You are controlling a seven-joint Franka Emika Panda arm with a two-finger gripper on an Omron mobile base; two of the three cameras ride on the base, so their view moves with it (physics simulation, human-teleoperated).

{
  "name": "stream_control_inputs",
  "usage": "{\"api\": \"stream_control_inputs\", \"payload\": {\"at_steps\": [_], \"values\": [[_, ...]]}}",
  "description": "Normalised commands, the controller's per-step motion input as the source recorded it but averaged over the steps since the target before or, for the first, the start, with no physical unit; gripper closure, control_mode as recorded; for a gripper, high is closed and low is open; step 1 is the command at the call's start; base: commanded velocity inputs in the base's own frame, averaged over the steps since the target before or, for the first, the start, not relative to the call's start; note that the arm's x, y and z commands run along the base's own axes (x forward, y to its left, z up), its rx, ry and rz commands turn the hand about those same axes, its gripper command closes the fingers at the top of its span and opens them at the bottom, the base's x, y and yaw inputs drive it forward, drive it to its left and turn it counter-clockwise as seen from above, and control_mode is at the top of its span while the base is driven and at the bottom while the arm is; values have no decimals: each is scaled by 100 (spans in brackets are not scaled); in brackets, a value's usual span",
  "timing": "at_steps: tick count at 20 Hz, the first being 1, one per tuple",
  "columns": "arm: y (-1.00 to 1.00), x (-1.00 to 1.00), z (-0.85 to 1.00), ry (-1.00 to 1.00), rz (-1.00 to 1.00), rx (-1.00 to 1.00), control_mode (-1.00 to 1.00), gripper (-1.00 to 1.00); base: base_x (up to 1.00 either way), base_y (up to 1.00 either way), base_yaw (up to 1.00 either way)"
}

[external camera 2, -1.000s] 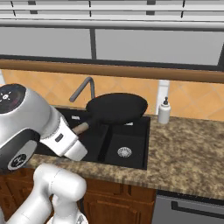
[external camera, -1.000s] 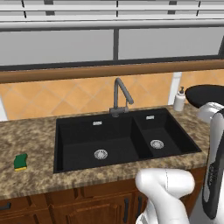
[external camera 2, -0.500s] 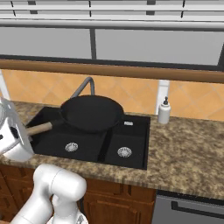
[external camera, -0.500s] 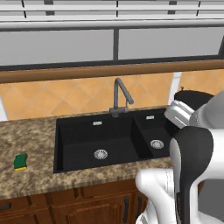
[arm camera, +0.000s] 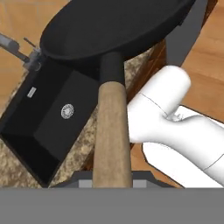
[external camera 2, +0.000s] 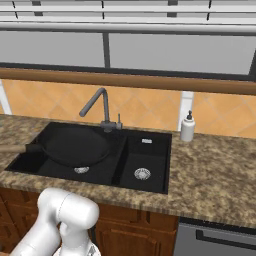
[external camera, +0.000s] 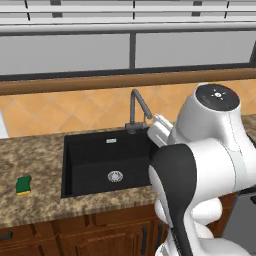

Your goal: Pick the pan and sponge and place them into the sink. Then turn on the water.

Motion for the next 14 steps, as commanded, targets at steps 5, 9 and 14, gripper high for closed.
{"api": "stream_control_inputs", "payload": {"at_steps": [5, 9, 14], "values": [[81, 26, -21, 18, -20, 0, -100, 100, 0, 0, 0], [41, 54, -38, 3, -11, 0, -100, 100, 0, 0, 0], [29, 87, -52, 6, -1, 0, -100, 100, 0, 0, 0]]}}
